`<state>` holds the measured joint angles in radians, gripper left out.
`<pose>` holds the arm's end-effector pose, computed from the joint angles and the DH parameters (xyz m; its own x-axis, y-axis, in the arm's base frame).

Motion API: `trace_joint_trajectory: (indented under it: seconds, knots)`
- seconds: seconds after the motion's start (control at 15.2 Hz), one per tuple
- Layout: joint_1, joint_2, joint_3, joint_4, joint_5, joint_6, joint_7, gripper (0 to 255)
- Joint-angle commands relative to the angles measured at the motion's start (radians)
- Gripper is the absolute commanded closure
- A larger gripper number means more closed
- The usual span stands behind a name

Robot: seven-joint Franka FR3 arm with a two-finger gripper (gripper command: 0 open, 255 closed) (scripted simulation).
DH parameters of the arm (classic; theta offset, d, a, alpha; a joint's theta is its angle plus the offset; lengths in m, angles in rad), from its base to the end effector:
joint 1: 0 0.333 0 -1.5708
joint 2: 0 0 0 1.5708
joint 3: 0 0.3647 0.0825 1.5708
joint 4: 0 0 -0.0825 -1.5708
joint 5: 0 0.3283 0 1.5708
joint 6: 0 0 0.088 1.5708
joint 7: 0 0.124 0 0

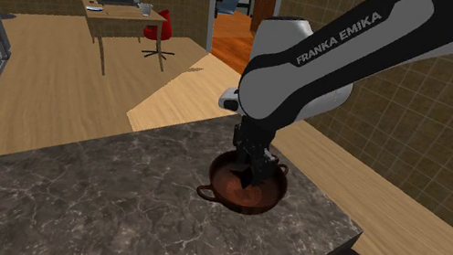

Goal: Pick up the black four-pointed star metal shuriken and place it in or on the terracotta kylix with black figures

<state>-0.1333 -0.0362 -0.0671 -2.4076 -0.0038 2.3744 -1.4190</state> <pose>0.4365 -0.0889 0.3985 0.3424 0.9396 0.0002 0.9396 -0.3424 0.0029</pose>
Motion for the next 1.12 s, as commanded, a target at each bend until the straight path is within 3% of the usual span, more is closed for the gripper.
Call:
trace_joint_trajectory:
  seconds: [0.0,0.26,0.53,1.06]
  knots:
    - [0.000,0.000,0.000,0.000,0.000,0.000,0.000,0]
    - [0.000,0.000,0.000,0.000,0.000,0.000,0.000,0]
    - [0.000,-0.082,0.001,0.051,-0.006,-0.133,0.005,0]
    - [0.000,-0.082,0.001,0.051,-0.006,-0.133,0.005,0]
